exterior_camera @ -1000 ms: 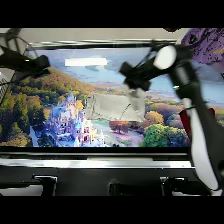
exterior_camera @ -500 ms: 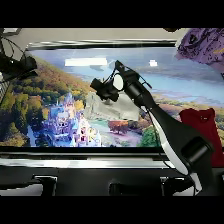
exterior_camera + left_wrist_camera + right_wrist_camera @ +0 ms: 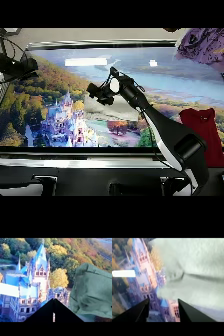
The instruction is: Fold the clothes and pants, and hang the long-sleeved shirts on hangers.
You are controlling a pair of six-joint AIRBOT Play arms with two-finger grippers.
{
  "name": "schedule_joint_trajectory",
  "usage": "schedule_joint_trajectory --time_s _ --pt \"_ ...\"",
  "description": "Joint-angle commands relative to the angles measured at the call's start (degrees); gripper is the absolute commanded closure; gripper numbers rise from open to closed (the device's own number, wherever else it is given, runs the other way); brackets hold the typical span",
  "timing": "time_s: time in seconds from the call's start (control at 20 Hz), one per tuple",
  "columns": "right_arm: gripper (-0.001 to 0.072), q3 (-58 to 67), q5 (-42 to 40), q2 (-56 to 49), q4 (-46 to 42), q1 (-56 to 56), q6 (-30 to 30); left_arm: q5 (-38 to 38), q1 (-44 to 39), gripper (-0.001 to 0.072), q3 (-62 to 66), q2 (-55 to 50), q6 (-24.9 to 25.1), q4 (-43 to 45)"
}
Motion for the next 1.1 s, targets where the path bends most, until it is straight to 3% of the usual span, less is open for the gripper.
schedule_joint_trajectory --time_s 0.0,0.3,0.4,0.45,0.6,0.8,1.05 --pt "0.0277 0.02 4.0 1.22 5.81 -0.31 -5.79 0.02 0.07 0.068 -0.02 -0.39 0.0 -0.07" --pt "0.0277 0.02 13.51 10.12 5.68 -11.43 -11.65 0.02 0.07 0.068 0.0 -0.5 0.0 -0.07" --pt "0.0268 0.02 18.71 12.39 5.7 -19.65 -17.29 0.02 0.07 0.0679 0.0 -0.5 0.0 -0.07" --pt "0.022 0.02 21.97 12.81 5.75 -24.44 -20.83 0.02 0.07 0.068 0.0 -0.5 0.0 -0.07" --pt "0.0215 -1.86 27.8 11.96 6.69 -37.57 -30.86 0.04 0.11 0.068 0.0 -0.5 0.02 -0.04" --pt "0.0214 -13.86 26.71 9.46 18.49 -48.26 -46.47 0.02 0.11 0.0679 0.0 -0.5 0.0 -0.04" --pt "0.0216 -27.32 19.91 4.66 28.65 -48.17 -58.36 0.0 0.11 0.068 0.0 -0.48 0.0 -0.04"
